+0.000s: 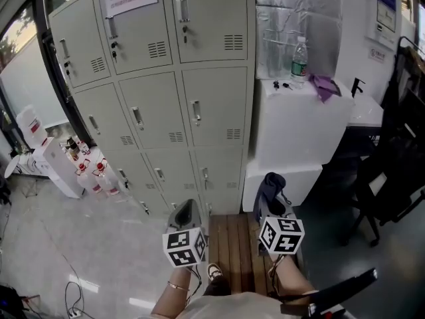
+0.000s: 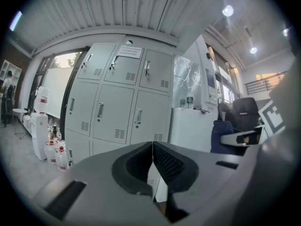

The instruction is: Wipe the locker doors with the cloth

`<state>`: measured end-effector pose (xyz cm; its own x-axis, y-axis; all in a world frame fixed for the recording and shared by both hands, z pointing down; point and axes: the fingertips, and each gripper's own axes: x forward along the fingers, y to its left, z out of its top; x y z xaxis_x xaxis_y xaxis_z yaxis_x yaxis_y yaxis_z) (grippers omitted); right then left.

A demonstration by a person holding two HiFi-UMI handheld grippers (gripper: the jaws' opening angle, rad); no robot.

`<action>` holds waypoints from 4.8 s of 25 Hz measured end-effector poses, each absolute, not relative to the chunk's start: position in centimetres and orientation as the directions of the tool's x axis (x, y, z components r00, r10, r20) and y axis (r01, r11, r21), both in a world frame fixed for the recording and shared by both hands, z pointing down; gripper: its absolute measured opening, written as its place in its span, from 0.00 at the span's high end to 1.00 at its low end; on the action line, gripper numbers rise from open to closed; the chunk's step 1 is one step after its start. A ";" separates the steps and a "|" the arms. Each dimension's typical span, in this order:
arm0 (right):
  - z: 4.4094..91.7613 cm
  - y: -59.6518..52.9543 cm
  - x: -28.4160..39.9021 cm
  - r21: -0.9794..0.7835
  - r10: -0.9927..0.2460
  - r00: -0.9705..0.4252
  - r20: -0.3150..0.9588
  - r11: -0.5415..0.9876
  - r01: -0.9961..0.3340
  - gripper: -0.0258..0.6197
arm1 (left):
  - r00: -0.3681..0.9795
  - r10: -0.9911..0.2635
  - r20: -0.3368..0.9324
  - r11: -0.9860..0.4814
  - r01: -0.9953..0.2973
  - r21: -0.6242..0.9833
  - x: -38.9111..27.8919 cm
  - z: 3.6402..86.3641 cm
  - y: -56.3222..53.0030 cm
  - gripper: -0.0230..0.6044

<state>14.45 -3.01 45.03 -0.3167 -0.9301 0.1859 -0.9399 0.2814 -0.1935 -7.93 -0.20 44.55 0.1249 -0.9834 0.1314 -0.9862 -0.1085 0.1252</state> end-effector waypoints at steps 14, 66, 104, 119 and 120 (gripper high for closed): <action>41.6 -20.4 9.6 -0.160 -0.945 -0.293 0.144 0.270 -0.949 0.89 | 0.166 -0.983 0.084 -0.155 -0.980 0.125 -12.6 41.5 -19.1 0.95; 31.1 -34.5 -3.5 0.669 -0.817 -0.536 0.212 0.521 -0.530 0.89 | 0.054 -0.991 0.122 -0.048 -0.997 0.054 -19.5 39.1 -30.2 0.95; 22.8 -40.2 -10.1 0.973 -0.930 -0.356 0.092 0.160 -0.166 0.89 | 0.049 -0.997 0.051 -0.045 -0.995 0.087 -22.9 34.6 -31.8 0.95; 26.8 -40.2 -11.0 0.964 -0.912 -0.377 0.159 0.226 -0.139 0.89 | 0.031 -0.994 0.108 -0.021 -0.995 0.096 -23.2 37.4 -31.7 0.95; 27.1 -40.2 -11.0 0.963 -0.911 -0.378 0.165 0.232 -0.138 0.89 | 0.030 -0.993 0.115 -0.019 -0.995 0.097 -23.2 37.7 -31.7 0.95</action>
